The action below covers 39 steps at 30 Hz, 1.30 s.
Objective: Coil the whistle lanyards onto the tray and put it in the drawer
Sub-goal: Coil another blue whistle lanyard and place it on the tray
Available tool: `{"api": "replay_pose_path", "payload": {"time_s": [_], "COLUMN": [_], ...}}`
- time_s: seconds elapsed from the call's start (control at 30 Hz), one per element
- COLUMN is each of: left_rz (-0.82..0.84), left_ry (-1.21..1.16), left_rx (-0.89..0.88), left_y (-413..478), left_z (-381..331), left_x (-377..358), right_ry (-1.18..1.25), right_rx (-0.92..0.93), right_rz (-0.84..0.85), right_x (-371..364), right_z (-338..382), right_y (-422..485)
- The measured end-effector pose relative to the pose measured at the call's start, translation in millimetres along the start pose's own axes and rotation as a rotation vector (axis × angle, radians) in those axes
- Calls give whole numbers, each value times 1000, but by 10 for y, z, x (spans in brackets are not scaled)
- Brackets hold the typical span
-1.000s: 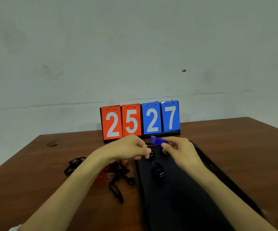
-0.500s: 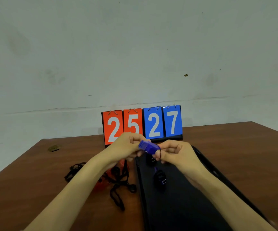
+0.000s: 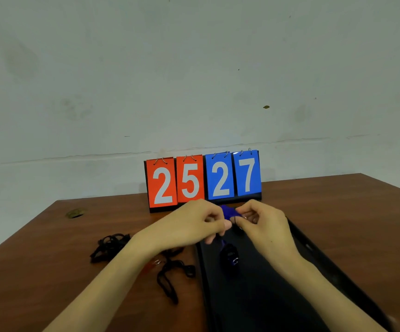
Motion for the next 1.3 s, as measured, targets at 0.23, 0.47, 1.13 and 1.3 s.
{"api": "replay_pose_path", "payload": {"time_s": [0.23, 0.47, 1.13, 1.3], "left_rz": [-89, -64, -35, -108], "left_ry": [8, -169, -93, 64], "left_rx": [-38, 83, 10, -30], "left_y": [-1, 50, 74, 48], "left_z": [87, 337, 150, 133], "left_x": [354, 221, -61, 134], "right_ry": [42, 345, 64, -62], "right_rx": [110, 28, -105, 35], "right_rz": [328, 357, -47, 204], "right_x": [-219, -194, 29, -138], "right_z": [167, 202, -95, 40], "right_y": [-105, -91, 34, -31]}}
Point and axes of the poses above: each hand's wrist, its own y-axis towards the middle knuckle, its own x-axis out of the back of the hand, z = x × y, the point moved 7 cm from there along y, towards the middle knuckle, and after that the axes turned 3 degrees about -z, right-handed, at the moved point
